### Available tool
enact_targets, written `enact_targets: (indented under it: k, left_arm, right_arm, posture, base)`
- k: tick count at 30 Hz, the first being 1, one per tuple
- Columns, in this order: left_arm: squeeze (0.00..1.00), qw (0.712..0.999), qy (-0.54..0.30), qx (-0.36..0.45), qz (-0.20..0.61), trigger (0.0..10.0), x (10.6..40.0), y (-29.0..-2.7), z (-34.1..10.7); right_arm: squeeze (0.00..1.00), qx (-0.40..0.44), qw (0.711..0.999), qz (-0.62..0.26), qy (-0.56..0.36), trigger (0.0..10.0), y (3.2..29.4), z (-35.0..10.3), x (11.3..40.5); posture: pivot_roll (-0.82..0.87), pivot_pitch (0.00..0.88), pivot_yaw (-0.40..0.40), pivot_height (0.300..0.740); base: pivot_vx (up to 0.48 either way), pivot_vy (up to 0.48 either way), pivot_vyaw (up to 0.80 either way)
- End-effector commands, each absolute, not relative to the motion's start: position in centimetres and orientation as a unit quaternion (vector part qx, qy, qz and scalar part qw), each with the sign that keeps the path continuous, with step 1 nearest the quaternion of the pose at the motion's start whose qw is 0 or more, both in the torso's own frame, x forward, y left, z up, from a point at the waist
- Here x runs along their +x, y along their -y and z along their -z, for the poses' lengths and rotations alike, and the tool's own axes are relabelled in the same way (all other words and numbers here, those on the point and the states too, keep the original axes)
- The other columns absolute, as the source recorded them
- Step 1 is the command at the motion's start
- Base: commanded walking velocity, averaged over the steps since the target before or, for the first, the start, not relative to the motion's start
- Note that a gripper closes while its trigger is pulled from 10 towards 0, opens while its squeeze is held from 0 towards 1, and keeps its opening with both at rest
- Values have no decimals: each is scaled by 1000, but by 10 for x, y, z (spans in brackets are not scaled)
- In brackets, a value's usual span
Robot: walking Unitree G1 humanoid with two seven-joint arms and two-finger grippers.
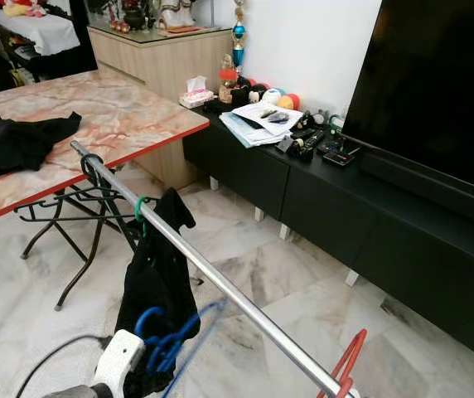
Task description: Hang hanger
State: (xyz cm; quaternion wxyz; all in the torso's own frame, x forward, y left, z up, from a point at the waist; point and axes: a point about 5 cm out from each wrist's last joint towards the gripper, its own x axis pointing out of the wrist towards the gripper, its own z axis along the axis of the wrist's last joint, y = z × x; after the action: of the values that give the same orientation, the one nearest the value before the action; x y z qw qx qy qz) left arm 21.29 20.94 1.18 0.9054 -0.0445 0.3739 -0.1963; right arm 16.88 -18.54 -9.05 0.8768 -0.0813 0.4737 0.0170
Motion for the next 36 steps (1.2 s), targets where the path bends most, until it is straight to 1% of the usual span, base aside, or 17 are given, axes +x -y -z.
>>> enact_targets:
  k: [1,3,4,5,8,9,10,11,15,17,18,19,21,24,27,31,36]
  left_arm:
    - [0,905,-386,-96,154,10000,222,-215,-9]
    - [0,905,-386,-96,154,10000,222,-215,-9]
    - [0,898,-386,-126,167,10000,229,-208,-6]
    - [0,894,-396,-121,172,10000,231,-207,-2]
    - [0,884,-442,-46,149,10000,233,-213,21]
    - [0,884,-442,-46,149,10000,233,-213,21]
    - [0,878,-463,-5,117,10000,228,-220,32]
    - [0,878,-463,-5,117,10000,228,-220,32]
    - [0,872,-486,11,48,10000,210,-226,53]
    - [0,865,-500,19,33,10000,197,-226,62]
    - [0,865,-500,19,33,10000,197,-226,62]
    - [0,857,-514,29,15,10000,184,-229,71]
    - [0,853,-520,27,-11,10000,174,-232,77]
    - [0,847,-530,29,-20,10000,156,-231,87]
    - [0,846,-532,10,-43,10000,149,-232,90]
    - [0,840,-541,33,-40,10000,142,-231,93]
    - [0,832,-551,31,-49,10000,138,-228,96]
  right_arm:
    - [0,-83,877,-17,-473,10000,186,90,170]
    - [0,-83,877,-17,-473,10000,186,90,170]
    - [0,-82,877,-17,-474,10000,186,90,170]
    - [0,-82,876,-17,-474,10000,186,90,170]
    - [0,-82,876,-17,-475,10000,186,90,170]
    - [0,-82,876,-17,-475,10000,186,90,170]
    - [0,-82,876,-17,-475,10000,185,90,170]
    - [0,-82,876,-17,-475,10000,185,90,170]
    - [0,-80,876,-15,-475,10000,185,90,170]
    - [0,-81,876,-15,-476,10000,185,90,170]
    - [0,-81,876,-15,-476,10000,185,90,170]
    - [0,-81,875,-16,-477,10000,185,90,170]
    - [0,-82,874,-17,-478,10000,185,91,169]
    - [0,-84,874,-19,-478,10000,185,91,169]
    - [0,-83,874,-17,-478,10000,186,91,169]
    - [0,-86,873,-18,-479,10000,186,91,169]
    - [0,-90,874,-27,-477,10000,186,90,171]
  posture:
    - [81,0,-22,740]
    - [81,0,-22,740]
    - [78,0,-19,740]
    - [79,0,-19,740]
    - [81,0,-20,740]
    - [81,0,-20,740]
    - [74,0,-18,740]
    - [74,0,-18,740]
    - [72,0,-23,740]
    - [73,0,-23,740]
    - [73,0,-23,740]
    - [76,0,-21,740]
    - [76,0,-23,740]
    - [76,0,-27,740]
    - [72,0,-28,740]
    - [73,0,-28,740]
    - [72,0,-27,740]
  base:
    - [0,0,0]
    - [0,0,0]
    - [0,0,0]
    - [0,0,0]
    - [0,0,0]
    - [0,0,0]
    - [0,0,0]
    - [0,0,0]
    - [0,0,0]
    - [0,0,0]
    - [0,0,0]
    - [0,0,0]
    - [0,0,0]
    - [0,0,0]
    - [0,0,0]
    - [0,0,0]
    - [0,63,0]
